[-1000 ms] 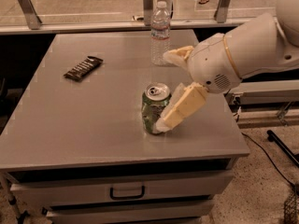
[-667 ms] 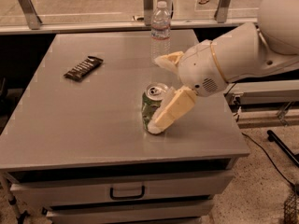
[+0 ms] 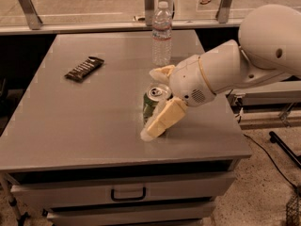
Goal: Pick green can
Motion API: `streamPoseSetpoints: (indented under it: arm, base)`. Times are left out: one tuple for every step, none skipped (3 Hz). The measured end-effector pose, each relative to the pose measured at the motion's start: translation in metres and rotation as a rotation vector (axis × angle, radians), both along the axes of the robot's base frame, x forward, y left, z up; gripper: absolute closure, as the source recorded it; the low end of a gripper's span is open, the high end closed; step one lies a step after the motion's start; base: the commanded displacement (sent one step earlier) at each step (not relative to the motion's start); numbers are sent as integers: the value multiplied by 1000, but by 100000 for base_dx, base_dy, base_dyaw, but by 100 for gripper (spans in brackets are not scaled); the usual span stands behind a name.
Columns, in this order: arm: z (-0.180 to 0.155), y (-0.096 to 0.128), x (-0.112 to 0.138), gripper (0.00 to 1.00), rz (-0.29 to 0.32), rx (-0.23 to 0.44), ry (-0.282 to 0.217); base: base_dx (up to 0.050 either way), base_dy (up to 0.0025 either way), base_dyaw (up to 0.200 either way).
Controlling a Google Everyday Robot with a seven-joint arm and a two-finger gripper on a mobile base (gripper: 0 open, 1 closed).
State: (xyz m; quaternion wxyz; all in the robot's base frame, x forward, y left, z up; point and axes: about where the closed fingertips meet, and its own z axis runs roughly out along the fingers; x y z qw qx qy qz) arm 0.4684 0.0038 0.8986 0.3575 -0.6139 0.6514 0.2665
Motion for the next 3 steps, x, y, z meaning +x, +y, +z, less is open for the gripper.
streamPoseSetpoints:
  arm:
    - [-12,0,-3,10,5,-3,24]
    - [-20,-1,-5,28,10,-5,35]
    - [-23,-2,-6,51,19,-6,36]
  base:
    - [0,0,0]
    - [0,0,0]
    - [0,0,0]
